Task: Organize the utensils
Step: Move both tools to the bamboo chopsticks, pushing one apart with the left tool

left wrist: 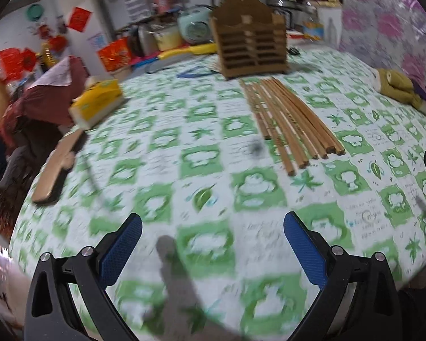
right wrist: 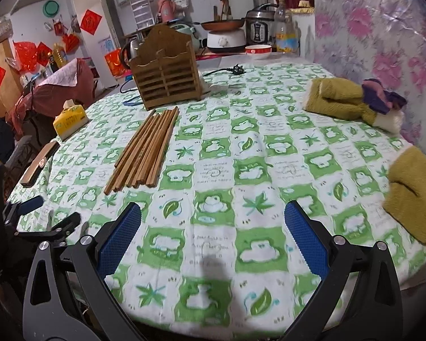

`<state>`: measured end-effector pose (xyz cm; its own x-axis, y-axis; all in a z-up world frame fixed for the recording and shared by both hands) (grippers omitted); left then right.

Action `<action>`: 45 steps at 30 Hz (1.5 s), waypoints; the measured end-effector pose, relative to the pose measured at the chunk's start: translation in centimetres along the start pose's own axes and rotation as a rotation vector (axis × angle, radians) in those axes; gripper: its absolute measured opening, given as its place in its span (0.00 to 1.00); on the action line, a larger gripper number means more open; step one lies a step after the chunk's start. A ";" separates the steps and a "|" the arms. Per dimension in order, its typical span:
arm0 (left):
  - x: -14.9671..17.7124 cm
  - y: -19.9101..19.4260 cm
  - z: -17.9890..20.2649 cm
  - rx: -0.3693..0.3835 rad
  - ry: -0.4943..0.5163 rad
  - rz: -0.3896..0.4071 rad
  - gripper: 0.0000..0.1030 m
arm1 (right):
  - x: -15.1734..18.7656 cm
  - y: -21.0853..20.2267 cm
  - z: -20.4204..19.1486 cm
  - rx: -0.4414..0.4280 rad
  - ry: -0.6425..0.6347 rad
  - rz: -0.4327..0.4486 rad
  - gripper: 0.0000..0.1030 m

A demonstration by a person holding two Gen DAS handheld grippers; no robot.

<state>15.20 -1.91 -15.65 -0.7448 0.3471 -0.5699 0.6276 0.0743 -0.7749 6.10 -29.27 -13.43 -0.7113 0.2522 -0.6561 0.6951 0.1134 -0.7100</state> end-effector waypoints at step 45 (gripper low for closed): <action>-8.5 9.7 -3.5 -0.152 0.071 -0.048 0.96 | -1.4 11.7 -4.4 -0.047 -0.314 -0.312 0.89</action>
<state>28.43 -0.84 -17.36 -0.7600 0.4049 -0.5084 0.6229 0.2309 -0.7474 15.69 -24.06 -19.65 -0.8798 -0.1041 -0.4638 0.4413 0.1833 -0.8784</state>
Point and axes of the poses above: each gripper's, at about its wrist camera, not at the fingertips, and y roughly the way its jaws point, z to its right, x to its underside, the point moved 9 cm from there along y, roughly the way its jaws point, and after that the axes turned 8 degrees about -x, right-handed, at the moved point
